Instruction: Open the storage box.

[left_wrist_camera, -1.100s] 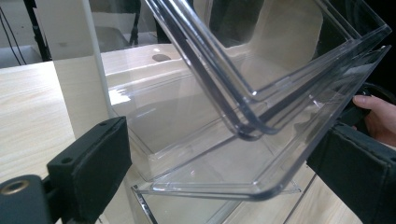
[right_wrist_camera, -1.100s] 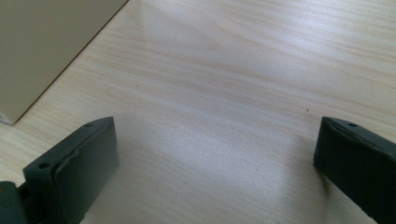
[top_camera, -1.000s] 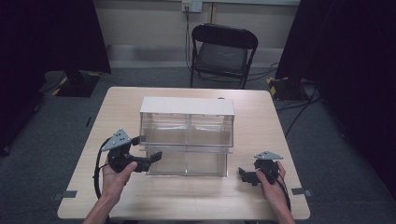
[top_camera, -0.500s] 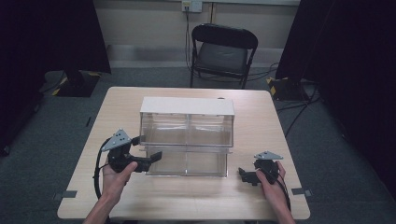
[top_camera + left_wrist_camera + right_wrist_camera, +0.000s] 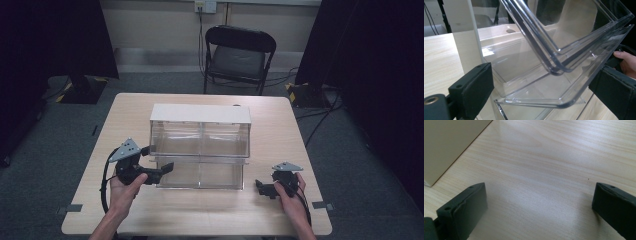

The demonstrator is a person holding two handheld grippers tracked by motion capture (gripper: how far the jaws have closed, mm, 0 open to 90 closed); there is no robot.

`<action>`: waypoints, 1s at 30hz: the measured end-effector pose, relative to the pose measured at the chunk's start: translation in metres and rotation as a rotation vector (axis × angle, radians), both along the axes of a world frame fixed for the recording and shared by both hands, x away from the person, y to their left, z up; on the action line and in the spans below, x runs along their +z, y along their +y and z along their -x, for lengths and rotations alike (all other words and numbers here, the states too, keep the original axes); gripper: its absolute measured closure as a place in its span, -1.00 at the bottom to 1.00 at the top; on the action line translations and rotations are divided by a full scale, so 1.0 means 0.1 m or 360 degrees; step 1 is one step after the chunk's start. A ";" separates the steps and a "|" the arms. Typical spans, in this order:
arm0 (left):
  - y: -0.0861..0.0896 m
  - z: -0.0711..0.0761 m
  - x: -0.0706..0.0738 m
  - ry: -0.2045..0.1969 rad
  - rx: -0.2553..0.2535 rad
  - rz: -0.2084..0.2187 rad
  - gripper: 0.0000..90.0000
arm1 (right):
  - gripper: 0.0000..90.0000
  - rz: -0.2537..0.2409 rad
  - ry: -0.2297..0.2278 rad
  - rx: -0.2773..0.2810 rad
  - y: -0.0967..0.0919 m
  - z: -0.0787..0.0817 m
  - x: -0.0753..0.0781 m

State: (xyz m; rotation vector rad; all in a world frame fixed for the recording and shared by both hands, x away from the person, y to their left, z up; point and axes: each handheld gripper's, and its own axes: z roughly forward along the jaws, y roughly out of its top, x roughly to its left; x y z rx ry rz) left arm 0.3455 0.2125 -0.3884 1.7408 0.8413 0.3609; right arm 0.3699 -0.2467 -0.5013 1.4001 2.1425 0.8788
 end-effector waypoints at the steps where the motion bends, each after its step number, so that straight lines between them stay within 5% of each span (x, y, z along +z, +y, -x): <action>1: 0.00 0.00 0.00 -0.0003 0.0000 -0.0003 -0.88 | -1.00 0.0000 0.0000 0.0000 0.00 0.00 0.00; 30: -0.01 -0.01 -0.01 -0.0003 0.0008 0.0005 -0.90 | -1.00 0.0000 0.0000 0.0000 0.00 0.00 0.00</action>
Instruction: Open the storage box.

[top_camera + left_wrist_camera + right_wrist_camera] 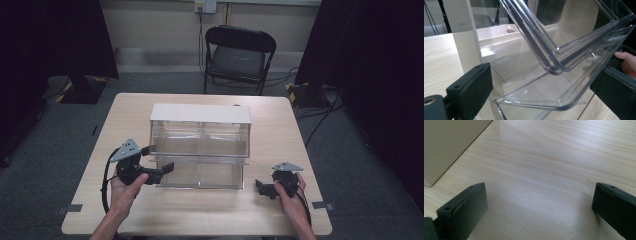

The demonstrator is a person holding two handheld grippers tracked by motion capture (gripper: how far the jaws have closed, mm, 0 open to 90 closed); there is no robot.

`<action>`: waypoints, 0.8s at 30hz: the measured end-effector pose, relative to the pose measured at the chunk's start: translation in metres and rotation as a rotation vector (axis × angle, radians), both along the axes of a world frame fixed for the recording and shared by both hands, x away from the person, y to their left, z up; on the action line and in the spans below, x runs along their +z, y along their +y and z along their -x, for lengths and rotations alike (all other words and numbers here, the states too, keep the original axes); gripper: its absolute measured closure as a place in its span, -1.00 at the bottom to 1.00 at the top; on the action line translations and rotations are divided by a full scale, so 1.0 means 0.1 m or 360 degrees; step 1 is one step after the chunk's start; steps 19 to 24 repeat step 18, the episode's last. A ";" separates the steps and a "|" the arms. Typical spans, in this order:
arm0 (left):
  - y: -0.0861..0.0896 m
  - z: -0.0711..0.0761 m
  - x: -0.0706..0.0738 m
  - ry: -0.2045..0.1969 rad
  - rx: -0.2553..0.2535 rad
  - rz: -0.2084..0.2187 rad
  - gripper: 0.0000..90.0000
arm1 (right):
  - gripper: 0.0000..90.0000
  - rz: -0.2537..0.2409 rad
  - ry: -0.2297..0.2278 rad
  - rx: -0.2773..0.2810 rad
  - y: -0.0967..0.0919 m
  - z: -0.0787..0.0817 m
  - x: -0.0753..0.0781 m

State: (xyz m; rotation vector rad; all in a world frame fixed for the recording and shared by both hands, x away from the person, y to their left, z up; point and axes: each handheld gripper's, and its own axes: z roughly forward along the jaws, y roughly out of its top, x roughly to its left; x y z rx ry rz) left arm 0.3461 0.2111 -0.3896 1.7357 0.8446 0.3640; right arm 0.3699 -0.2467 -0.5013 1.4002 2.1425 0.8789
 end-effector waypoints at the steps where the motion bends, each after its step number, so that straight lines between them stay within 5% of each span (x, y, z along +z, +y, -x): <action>1: 0.00 0.00 0.00 0.0003 0.0003 0.0000 -0.90 | -1.00 0.0000 0.0000 0.0000 0.00 0.00 0.00; 24: -0.01 -0.01 0.01 0.0007 0.0000 -0.0001 -0.91 | -1.00 0.0001 -0.0001 0.0005 0.00 0.00 0.00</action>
